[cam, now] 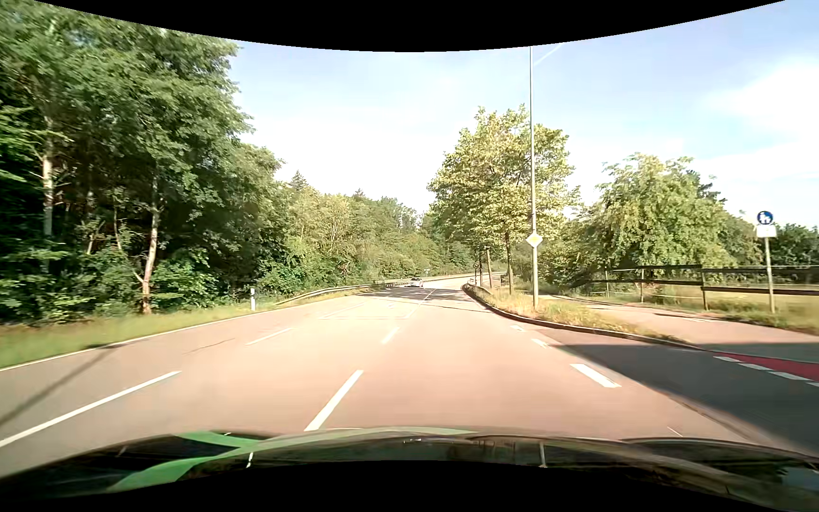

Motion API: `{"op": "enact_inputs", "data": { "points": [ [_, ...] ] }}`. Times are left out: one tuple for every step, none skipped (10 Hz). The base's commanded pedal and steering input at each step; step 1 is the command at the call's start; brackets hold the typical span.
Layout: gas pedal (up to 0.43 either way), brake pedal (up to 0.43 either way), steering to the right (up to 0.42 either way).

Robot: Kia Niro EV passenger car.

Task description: Follow the waypoints while adhering to traffic rules and regulations

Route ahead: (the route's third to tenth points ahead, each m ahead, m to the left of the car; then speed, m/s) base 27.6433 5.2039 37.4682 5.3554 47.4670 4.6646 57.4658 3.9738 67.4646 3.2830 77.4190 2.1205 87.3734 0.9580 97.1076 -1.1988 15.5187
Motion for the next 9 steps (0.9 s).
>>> {"op": "enact_inputs", "data": {
  "points": [
    [0.11,0.0,0.004],
    [0.11,0.0,0.004],
    [0.11,0.0,0.004],
    [0.11,0.0,0.004],
    [0.11,0.0,0.004],
    [0.11,0.0,0.004],
    [0.11,0.0,0.004],
    [0.11,0.0,0.004],
    [0.11,0.0,0.004]
  ]
}}
